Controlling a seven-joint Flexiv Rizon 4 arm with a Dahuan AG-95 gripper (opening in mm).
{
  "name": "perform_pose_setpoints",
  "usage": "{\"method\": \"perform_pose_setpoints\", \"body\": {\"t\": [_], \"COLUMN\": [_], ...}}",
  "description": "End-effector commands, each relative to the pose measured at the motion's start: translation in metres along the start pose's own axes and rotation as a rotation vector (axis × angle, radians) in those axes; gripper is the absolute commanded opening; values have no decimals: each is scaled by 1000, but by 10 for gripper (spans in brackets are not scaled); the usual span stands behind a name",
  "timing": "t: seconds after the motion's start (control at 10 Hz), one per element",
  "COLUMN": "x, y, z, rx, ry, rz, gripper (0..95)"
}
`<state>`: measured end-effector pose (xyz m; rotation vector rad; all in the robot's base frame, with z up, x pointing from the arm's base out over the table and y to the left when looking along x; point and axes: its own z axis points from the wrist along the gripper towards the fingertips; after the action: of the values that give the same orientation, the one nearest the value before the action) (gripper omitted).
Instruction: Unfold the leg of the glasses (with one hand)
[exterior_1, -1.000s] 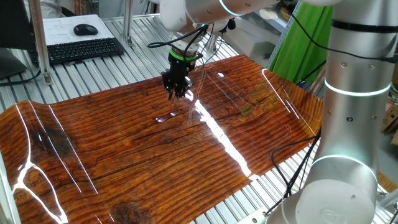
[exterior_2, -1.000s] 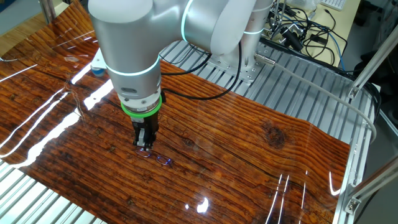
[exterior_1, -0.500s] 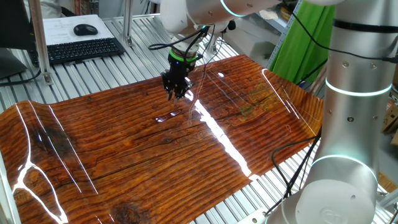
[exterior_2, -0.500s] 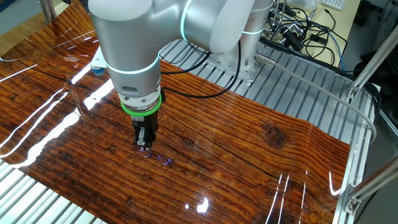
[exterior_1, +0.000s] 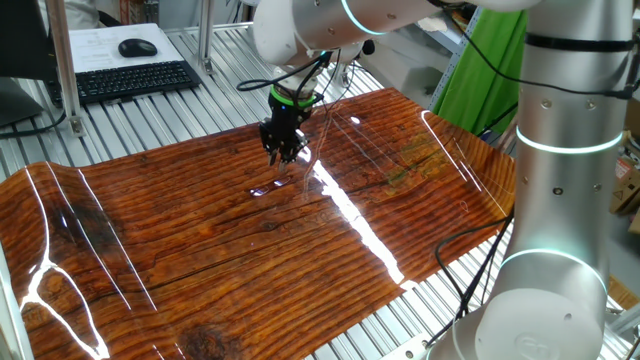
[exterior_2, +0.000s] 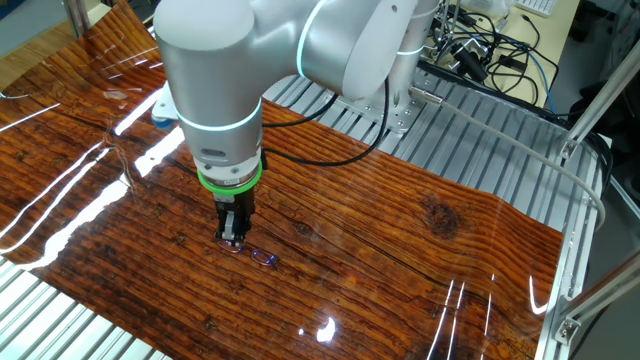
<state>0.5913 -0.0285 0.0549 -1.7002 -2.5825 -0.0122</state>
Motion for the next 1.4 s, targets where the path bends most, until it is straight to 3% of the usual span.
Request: {"method": "perform_pose_setpoints", "body": {"t": [0.1, 0.6, 1.4], "x": [-1, -9, -11], "y": [-2, -6, -9], "z": [3, 11, 25], "rx": [1, -1, -8], "ry": [-4, 3, 2], "rz": [0, -4, -3], "gripper": [190, 190, 190]}}
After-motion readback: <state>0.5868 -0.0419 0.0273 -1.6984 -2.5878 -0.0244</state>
